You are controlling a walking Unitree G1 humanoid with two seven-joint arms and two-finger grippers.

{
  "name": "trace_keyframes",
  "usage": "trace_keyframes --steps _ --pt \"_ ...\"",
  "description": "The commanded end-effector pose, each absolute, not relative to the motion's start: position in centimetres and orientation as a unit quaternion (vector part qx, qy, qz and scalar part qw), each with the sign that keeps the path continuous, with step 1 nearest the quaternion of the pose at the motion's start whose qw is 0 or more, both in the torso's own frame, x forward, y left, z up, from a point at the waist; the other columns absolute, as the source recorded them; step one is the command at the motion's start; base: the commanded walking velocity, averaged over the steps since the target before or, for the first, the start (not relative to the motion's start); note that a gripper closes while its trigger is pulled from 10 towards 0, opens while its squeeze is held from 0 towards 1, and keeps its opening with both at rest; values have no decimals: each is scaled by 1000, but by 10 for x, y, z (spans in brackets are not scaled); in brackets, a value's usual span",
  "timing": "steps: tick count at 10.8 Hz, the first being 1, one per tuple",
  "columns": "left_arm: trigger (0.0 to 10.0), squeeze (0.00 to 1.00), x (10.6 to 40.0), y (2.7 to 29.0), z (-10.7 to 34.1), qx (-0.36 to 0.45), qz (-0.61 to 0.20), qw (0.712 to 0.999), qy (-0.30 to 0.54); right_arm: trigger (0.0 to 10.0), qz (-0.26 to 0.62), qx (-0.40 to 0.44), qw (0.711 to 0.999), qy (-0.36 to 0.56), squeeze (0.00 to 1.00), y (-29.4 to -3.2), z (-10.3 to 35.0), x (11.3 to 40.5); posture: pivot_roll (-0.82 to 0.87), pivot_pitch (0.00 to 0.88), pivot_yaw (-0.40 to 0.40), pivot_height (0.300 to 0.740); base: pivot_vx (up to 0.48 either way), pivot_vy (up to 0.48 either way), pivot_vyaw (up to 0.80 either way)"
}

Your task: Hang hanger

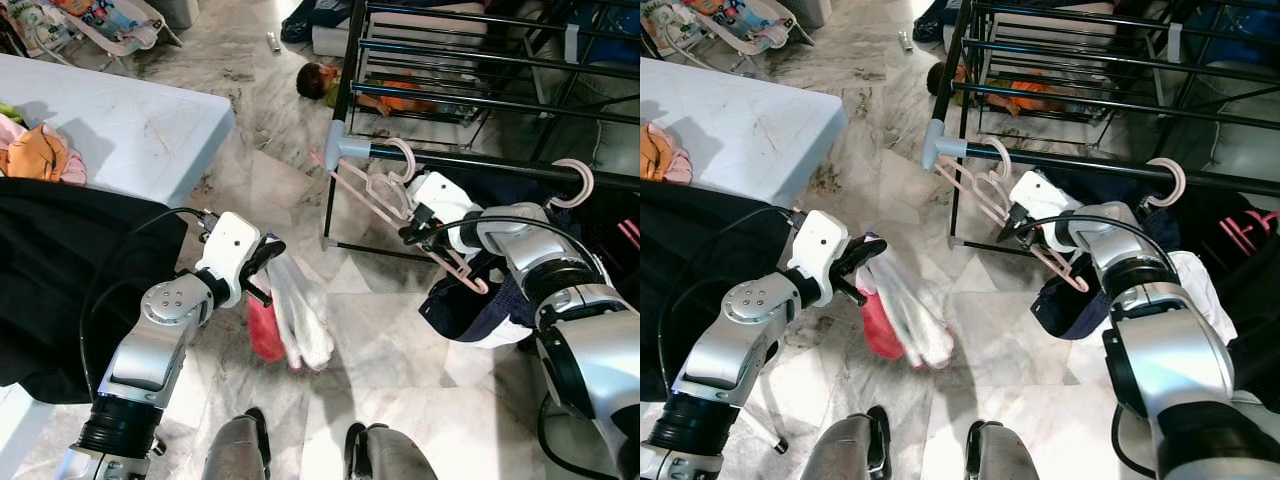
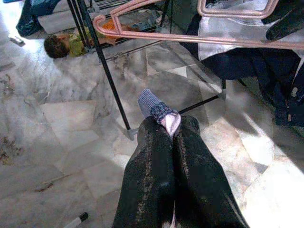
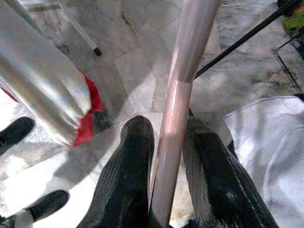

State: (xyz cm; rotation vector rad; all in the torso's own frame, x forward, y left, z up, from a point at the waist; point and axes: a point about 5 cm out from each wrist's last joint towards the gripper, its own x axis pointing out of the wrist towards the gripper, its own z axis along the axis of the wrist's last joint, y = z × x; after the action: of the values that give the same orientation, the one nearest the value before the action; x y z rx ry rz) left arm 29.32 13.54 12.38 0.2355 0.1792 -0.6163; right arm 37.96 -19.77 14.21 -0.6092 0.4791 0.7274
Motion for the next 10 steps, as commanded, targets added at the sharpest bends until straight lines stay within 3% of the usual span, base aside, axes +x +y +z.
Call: trace_keyframes --steps 1,2,5,6,7,8,10 --pt "10000 0 295 133 127 119 -308 940 81 10000 345 -293 861 232 0 -203 149 381 -13 169 -6 740 0 0 0" --pt "10000 0 296 133 127 119 -309 940 81 0 339 -297 861 234 0 -206 151 382 -22 165 -3 740 0 0 0" --pt "10000 0 297 132 127 119 -309 940 80 0 337 -305 860 231 0 -208 157 384 -25 158 -3 740 0 0 0" --pt "10000 0 297 132 127 119 -310 940 79 1843 338 -305 860 231 0 -208 158 384 -25 158 -3 740 0 0 0" --pt "10000 0 297 132 127 119 -311 940 79 1529 339 -307 859 232 0 -209 158 383 -25 158 -3 740 0 0 0" --pt "10000 0 298 131 127 119 -311 940 78 0 340 -310 857 232 0 -209 157 383 -27 155 -3 740 0 0 0" --pt "10000 0 298 131 127 119 -311 940 80 0 340 -319 855 228 0 -211 160 383 -30 154 -5 740 0 0 0"
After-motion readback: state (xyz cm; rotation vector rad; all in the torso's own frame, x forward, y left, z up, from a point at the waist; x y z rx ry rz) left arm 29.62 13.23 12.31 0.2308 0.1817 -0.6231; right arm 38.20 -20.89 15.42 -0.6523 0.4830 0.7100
